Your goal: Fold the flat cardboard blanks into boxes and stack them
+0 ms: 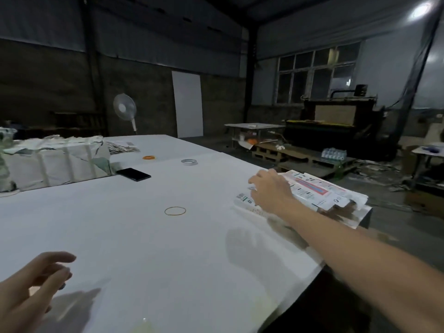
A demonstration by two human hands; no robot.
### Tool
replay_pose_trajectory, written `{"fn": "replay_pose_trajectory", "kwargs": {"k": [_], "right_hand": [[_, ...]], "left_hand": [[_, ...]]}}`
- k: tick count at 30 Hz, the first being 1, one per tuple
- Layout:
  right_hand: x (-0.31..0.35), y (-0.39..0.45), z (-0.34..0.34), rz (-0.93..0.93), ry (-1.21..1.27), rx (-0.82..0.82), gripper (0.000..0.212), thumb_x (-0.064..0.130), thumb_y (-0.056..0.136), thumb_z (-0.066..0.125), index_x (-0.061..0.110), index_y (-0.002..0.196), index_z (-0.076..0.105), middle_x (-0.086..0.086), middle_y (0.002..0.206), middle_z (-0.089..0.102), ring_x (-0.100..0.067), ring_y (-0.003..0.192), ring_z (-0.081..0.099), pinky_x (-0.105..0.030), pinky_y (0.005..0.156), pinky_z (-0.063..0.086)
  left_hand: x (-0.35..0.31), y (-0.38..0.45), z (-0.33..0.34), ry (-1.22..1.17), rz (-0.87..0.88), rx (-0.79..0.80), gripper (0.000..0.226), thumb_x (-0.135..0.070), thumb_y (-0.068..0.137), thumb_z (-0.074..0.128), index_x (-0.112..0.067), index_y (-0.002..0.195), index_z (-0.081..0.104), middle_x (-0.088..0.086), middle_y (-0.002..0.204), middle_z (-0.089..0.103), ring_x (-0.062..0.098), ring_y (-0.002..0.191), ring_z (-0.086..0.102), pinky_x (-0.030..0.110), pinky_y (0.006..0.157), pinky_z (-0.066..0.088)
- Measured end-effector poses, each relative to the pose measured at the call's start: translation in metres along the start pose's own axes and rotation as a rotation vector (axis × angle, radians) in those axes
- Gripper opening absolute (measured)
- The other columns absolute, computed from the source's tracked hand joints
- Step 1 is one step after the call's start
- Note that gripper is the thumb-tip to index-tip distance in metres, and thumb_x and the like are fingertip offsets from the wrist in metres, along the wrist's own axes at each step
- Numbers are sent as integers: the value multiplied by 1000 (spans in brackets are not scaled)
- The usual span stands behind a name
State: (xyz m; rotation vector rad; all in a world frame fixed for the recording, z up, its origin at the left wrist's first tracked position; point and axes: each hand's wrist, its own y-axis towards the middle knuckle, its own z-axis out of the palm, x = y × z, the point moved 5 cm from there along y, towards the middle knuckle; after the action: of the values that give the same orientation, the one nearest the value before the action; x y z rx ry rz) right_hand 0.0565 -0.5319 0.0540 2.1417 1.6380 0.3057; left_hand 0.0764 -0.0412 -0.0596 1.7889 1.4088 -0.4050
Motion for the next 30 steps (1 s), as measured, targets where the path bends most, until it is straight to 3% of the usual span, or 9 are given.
{"fn": "replay_pose_trajectory", "kwargs": {"k": [2, 4, 8, 12, 18, 21, 23, 26, 30], "right_hand": [[50, -5, -5, -99, 178, 1, 33, 30, 96, 50, 29, 127, 61, 3, 130, 55, -22, 121, 45, -37, 95, 41], [105, -15, -10, -183, 351, 39, 32, 35, 95, 50, 29, 125, 62, 5, 127, 57, -19, 119, 47, -36, 91, 42], [221, -42, -19, -351, 716, 154, 30, 38, 91, 56, 32, 119, 65, 8, 114, 61, -15, 109, 52, -35, 89, 45], [320, -78, -25, -513, 929, 186, 29, 35, 91, 57, 29, 118, 66, 8, 113, 63, -12, 104, 54, -34, 91, 45], [354, -106, 2, -597, 1048, 117, 26, 25, 92, 59, 29, 116, 68, 14, 104, 64, -6, 103, 52, -33, 91, 46], [350, -99, 9, -587, 1098, 94, 23, 19, 90, 61, 29, 109, 70, 19, 93, 61, -5, 95, 52, -33, 85, 48], [348, -96, 10, -576, 1119, 88, 24, 16, 90, 60, 28, 107, 71, 20, 92, 59, -6, 96, 52, -31, 85, 47], [353, -101, 8, -608, 1137, 101, 23, 17, 90, 60, 28, 107, 70, 21, 90, 57, -5, 94, 52, -30, 84, 47], [351, -101, 11, -605, 1145, 133, 23, 18, 90, 59, 29, 108, 70, 23, 87, 55, -5, 94, 51, -30, 85, 46]], "left_hand": [[-16, -6, -4, -53, 36, 44, 15, -45, 82, 65, -47, 96, 67, -11, 82, 72, 13, 79, 69, 24, 38, 44], [-28, -11, -12, -39, 49, 22, 20, -29, 87, 71, -46, 98, 67, -17, 83, 71, 0, 72, 66, 25, 49, 48], [-48, -17, -22, 67, 91, -2, 35, -6, 91, 66, -41, 91, 65, -14, 76, 70, -3, 66, 62, 13, 57, 42], [-52, -16, -32, 250, 57, 42, 22, -10, 94, 57, -26, 107, 65, -7, 89, 67, 12, 83, 62, 35, 76, 50], [-24, -8, -59, 641, -163, 51, 42, -21, 90, 53, -29, 131, 49, -1, 125, 57, 25, 121, 44, 37, 90, 42], [-3, -8, -93, 821, -352, -21, 56, -22, 88, 52, -30, 141, 36, 6, 148, 39, 37, 143, 24, 56, 112, 27], [11, -10, -114, 855, -480, -76, 55, -26, 92, 50, -31, 144, 31, 9, 154, 31, 43, 149, 12, 67, 114, 14], [31, -17, -126, 848, -631, 4, 47, -44, 100, 43, -32, 143, 29, 10, 148, 39, 45, 140, 28, 65, 110, 27], [28, -20, -118, 854, -543, 61, 47, -39, 100, 46, -27, 144, 33, 10, 137, 51, 40, 123, 51, 52, 101, 42]]}}
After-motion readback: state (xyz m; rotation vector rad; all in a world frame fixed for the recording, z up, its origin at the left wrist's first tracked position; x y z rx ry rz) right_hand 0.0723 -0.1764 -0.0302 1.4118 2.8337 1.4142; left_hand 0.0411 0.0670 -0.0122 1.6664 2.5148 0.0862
